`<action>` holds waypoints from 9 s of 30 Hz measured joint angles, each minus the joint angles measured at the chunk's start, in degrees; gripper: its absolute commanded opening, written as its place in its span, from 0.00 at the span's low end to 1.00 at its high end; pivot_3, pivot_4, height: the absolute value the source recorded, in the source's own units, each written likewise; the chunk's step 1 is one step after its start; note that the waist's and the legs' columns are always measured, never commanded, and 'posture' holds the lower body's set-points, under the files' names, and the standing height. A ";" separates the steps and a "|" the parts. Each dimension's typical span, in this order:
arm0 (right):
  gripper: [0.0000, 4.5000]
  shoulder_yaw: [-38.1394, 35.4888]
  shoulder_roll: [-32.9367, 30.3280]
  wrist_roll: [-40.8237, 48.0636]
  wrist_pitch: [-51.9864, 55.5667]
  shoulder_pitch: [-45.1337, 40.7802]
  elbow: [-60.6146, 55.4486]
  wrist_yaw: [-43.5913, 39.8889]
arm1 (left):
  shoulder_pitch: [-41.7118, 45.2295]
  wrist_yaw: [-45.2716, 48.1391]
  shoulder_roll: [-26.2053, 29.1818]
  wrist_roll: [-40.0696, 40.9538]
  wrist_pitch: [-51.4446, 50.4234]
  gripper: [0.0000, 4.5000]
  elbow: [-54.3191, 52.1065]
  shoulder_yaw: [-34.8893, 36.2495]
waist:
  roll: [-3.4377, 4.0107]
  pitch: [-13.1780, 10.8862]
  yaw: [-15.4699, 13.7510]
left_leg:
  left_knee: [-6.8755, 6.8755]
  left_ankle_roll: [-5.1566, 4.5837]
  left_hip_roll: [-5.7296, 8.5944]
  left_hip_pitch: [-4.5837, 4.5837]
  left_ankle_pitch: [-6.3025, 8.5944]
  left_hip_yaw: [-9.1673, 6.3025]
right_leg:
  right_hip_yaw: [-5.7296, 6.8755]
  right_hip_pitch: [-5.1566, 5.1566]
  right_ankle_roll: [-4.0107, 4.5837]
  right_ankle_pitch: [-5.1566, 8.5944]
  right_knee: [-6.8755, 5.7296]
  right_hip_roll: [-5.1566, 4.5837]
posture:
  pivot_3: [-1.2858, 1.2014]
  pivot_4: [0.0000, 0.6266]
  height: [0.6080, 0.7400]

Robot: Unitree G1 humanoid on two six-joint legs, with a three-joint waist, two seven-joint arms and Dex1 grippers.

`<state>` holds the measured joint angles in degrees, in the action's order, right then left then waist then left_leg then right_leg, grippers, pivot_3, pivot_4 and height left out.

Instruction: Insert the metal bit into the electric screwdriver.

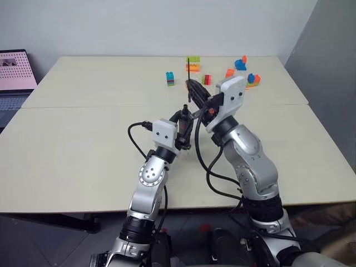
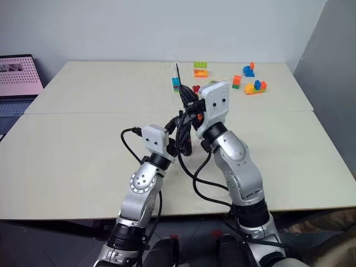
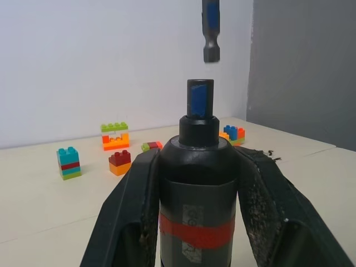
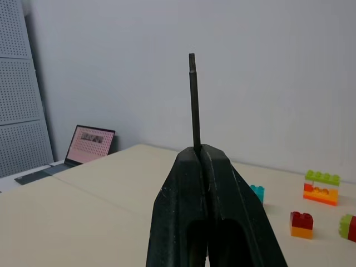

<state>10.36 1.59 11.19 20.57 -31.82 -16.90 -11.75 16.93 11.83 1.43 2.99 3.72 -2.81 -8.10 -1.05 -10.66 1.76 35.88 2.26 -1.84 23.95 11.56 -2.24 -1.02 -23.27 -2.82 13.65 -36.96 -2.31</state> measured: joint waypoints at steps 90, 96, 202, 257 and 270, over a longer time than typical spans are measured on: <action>0.00 2.75 2.88 -3.69 -12.42 4.63 3.49 -1.93 | -0.14 0.04 0.29 -0.12 -1.30 0.36 -1.05 -0.40 | 0.00 0.00 -0.01 | -0.12 0.02 -0.03 0.01 0.01 -0.05 | 0.06 -0.02 0.07 0.06 0.13 -0.01 | 0.52 0.24 1.00; 0.00 2.77 2.88 -4.38 -13.47 3.92 3.51 -2.03 | -0.11 0.05 0.30 -0.12 -1.30 0.36 -1.03 -0.39 | 0.00 0.00 -0.01 | -0.14 0.02 -0.03 0.01 0.01 -0.05 | 0.07 -0.03 0.07 0.06 0.13 -0.01 | 0.52 0.24 1.00; 0.00 -2.57 -1.49 4.76 4.16 0.30 -2.78 -2.83 | 0.57 0.19 0.40 -0.11 -1.93 0.36 -0.90 -0.43 | -0.01 0.00 -0.04 | -0.37 0.03 -0.03 0.03 0.02 -0.08 | 0.11 -0.10 0.17 0.13 0.22 -0.02 | 0.52 0.24 1.00; 0.00 -1.79 -1.69 5.26 6.13 -0.63 -3.73 -2.27 | 0.25 0.15 0.37 -0.11 -1.85 0.36 -1.18 -0.45 | -0.01 0.00 -0.04 | -0.45 0.03 -0.03 0.02 0.02 -0.08 | 0.13 -0.13 0.20 0.16 0.22 -0.01 | 0.52 0.24 1.00; 0.00 -1.16 -2.04 4.63 6.08 -0.04 -3.73 -2.24 | 0.25 0.14 0.37 -0.11 -1.85 0.36 -1.18 -0.45 | -0.01 0.00 -0.04 | -0.45 0.03 -0.03 0.02 0.02 -0.08 | 0.12 -0.12 0.20 0.16 0.22 -0.01 | 0.52 0.24 1.00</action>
<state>9.20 -0.45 15.82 26.65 -31.86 -20.63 -13.99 17.18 11.97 1.81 2.88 1.87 -4.00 -8.55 -1.06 -10.66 1.72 35.42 2.28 -1.87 23.96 11.58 -2.31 -0.90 -23.39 -2.62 13.81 -36.74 -2.32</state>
